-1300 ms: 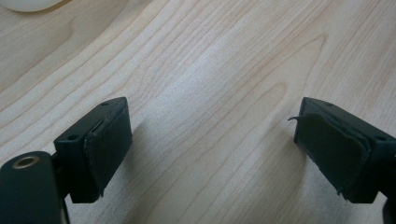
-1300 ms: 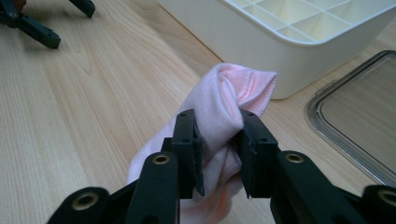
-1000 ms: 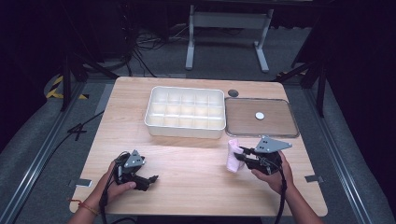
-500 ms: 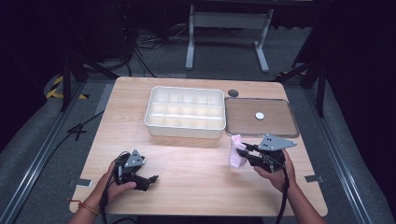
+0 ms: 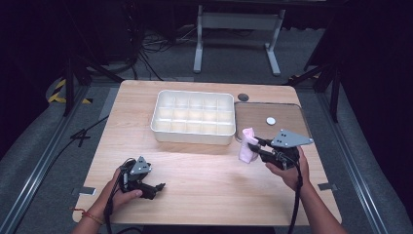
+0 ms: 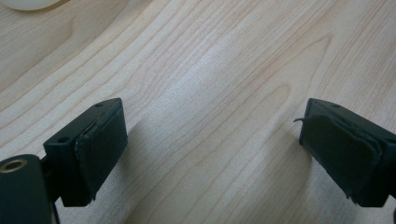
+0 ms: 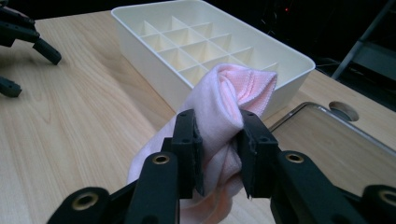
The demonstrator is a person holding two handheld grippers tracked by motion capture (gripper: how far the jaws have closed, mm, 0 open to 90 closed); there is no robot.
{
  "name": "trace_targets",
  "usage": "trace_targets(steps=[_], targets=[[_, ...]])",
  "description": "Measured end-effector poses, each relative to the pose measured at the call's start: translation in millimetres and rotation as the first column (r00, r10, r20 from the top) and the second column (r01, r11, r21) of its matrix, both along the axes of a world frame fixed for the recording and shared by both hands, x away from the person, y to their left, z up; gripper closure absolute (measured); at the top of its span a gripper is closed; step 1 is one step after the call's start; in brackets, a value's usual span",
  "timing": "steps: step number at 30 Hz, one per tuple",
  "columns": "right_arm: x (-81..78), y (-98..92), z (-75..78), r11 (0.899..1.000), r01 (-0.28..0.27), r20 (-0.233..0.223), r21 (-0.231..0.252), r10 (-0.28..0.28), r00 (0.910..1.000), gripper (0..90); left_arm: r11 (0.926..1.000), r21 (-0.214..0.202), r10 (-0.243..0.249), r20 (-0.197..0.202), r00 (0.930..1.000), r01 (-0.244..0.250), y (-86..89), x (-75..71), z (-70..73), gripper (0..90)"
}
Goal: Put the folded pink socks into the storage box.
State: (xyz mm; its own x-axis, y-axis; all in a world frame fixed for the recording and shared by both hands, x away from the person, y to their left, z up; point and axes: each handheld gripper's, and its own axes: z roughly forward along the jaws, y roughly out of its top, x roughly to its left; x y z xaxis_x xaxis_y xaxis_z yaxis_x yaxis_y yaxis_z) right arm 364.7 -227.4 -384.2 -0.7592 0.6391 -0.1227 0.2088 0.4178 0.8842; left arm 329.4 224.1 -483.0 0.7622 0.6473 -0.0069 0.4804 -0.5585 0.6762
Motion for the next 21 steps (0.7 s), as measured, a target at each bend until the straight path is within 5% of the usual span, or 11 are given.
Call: trace_targets(steps=[21], targets=[[29.9,17.7,24.4,1.0,0.014,0.057,-0.028,-0.012,0.9983,70.4,1.0,0.002,-0.002,-0.009,1.0,0.002,-0.2,0.4,0.3,7.2]])
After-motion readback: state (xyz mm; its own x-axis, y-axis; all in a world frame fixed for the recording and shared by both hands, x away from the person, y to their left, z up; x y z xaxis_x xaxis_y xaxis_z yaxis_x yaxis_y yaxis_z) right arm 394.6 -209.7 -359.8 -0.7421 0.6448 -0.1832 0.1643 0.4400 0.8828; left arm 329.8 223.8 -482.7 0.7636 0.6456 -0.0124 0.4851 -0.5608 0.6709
